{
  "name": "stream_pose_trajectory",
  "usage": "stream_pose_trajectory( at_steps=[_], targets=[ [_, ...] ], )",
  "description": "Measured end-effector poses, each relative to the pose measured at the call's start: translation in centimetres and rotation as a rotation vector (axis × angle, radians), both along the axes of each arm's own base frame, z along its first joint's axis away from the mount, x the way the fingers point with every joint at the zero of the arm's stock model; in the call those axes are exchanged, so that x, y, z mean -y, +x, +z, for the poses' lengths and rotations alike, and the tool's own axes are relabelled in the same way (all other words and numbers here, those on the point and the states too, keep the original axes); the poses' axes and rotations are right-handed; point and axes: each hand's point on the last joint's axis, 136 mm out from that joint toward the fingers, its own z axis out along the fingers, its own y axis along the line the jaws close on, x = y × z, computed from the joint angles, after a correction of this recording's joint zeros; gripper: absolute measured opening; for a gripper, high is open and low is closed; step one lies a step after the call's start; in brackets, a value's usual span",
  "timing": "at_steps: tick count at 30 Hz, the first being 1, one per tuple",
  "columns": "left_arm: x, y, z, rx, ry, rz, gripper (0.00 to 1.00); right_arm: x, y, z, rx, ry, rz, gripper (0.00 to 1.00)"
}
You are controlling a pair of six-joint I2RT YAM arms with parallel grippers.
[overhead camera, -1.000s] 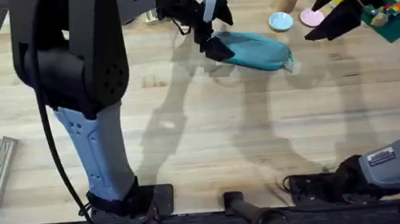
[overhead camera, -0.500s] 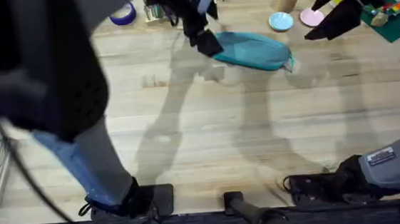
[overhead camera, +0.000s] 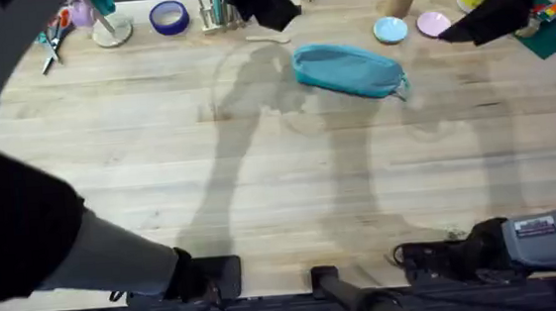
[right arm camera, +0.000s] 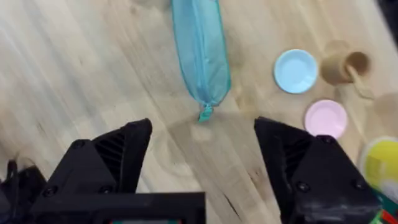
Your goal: Unzip the bag, pick up the pens from the table one at a time and place them inside, then zip the bag closed.
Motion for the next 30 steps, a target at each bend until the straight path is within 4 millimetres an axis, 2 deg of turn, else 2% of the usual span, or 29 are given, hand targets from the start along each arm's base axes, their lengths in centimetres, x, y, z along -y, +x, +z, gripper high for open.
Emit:
stream_pose_trajectory(
  at_steps=[4,10,16,20,23,25,30],
  targets=[
    [-0.3,-0.1,0.8,-0.049,-0.047,0.097,0.995,0.4,-0.2,1.9,0.045,0.013,-0.083,0.996],
    [-1.8,-0.2,2.3,-0.068,-0.071,0.251,0.995,1.6,-0.4,2.3,0.006,0.056,-0.227,0.996],
    [-4.0,-1.8,6.8,0.027,-0.098,0.381,0.995,2.0,-0.3,2.6,-0.043,0.111,-0.366,0.997],
    [-5.3,-3.4,8.4,0.094,-0.111,0.432,0.995,1.9,-0.4,2.8,-0.073,0.144,-0.442,0.996],
    [-6.0,-4.1,7.6,0.111,-0.108,0.457,0.994,1.8,-1.2,3.5,-0.078,0.154,-0.471,0.996],
    [-6.2,-4.6,6.1,0.096,-0.097,0.466,0.992,1.6,-3.1,3.8,-0.108,0.139,-0.487,0.996],
    [-6.8,-5.9,2.3,0.052,-0.065,0.479,0.993,1.1,-5.3,5.4,0.004,0.100,-0.471,0.996]
  ],
)
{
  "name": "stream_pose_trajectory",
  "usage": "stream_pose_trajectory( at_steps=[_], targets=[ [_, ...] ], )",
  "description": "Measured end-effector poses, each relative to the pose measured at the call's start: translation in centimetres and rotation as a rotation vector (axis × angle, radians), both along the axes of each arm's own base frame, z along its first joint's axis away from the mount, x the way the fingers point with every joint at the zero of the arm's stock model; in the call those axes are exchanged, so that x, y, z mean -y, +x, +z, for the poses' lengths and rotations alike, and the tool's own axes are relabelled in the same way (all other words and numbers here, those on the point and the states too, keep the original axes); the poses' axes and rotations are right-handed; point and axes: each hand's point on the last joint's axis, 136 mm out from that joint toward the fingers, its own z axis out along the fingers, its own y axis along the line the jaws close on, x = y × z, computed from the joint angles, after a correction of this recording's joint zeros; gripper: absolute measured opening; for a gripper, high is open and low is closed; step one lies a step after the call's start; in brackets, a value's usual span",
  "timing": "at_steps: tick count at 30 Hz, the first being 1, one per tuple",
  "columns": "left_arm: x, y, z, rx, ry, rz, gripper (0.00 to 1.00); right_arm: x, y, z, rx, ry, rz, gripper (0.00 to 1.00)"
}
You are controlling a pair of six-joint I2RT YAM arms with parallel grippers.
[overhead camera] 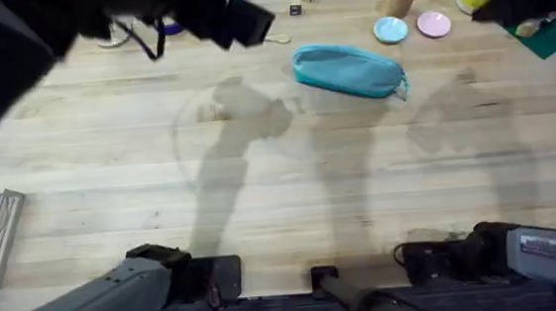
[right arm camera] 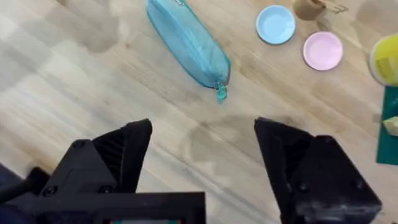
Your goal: Unzip the bag, pick up the pens from the table one at a time and place them inside, then zip the bag closed.
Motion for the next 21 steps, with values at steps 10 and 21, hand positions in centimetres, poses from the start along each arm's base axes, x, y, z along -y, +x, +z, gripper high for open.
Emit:
stream_pose_trajectory(
  at_steps=[10,21],
  targets=[
    [-0.7,-2.2,-0.7,0.023,-0.009,0.011,0.993,-1.5,-4.6,-5.7,0.070,-0.120,0.052,0.996],
    [-0.8,-2.6,-2.1,-0.029,-0.027,0.037,0.993,-1.9,-5.5,-5.8,0.157,-0.109,0.009,0.995]
  ],
)
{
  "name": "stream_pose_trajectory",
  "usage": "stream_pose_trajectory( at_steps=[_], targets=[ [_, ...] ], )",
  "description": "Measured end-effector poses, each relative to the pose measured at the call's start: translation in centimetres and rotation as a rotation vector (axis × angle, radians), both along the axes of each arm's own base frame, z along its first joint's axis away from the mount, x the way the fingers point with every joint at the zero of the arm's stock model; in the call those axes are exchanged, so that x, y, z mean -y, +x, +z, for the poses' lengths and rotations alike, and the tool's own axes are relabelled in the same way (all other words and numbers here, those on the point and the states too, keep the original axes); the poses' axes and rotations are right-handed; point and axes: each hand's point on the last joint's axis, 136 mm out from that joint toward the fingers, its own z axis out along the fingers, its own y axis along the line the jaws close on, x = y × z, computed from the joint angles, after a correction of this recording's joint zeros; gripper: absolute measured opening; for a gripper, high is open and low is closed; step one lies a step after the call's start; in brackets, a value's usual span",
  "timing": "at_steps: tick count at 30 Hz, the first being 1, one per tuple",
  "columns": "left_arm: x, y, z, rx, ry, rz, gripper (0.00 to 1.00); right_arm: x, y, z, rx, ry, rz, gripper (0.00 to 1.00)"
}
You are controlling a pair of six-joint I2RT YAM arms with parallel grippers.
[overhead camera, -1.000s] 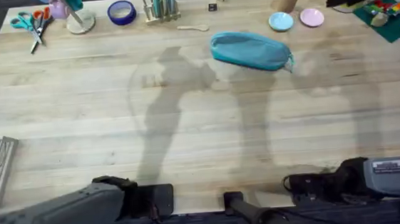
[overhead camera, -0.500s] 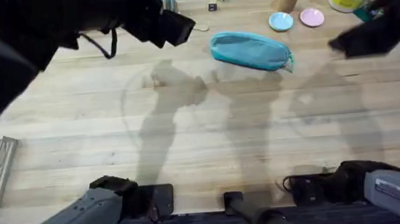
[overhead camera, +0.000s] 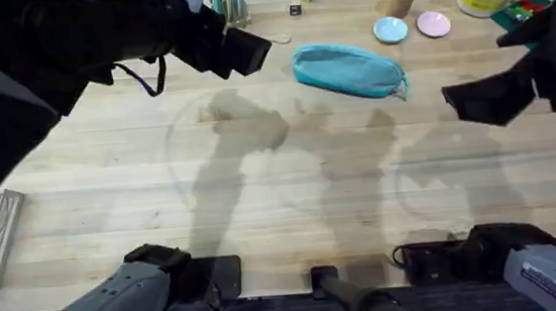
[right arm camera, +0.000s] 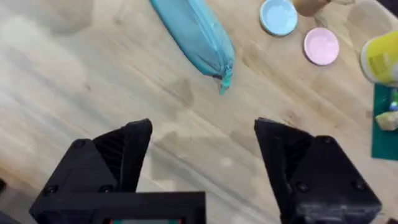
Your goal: Unzip the bag, pick up the pens from the table one at a time and place them inside, then zip the bag closed.
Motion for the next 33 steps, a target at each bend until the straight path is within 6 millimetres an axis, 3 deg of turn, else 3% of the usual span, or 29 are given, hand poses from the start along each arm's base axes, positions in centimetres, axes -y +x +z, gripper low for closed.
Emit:
stream_pose_trajectory(
  at_steps=[7,16,23,33],
  targets=[
    [0.0,0.0,0.0,0.000,-0.002,0.001,0.993,-0.1,1.5,-1.8,-0.117,0.101,-0.108,0.996],
    [-0.1,-0.6,-0.7,-0.038,0.008,0.001,0.993,-2.7,2.5,-3.7,-0.277,0.307,-0.117,0.995],
    [-0.6,-2.4,-2.7,-0.148,0.036,0.001,0.992,-3.1,2.8,-5.4,-0.378,0.346,-0.129,0.996],
    [-0.6,-2.5,-2.8,-0.153,0.035,0.003,0.993,-3.1,4.0,-6.0,-0.373,0.349,-0.129,0.996]
  ],
)
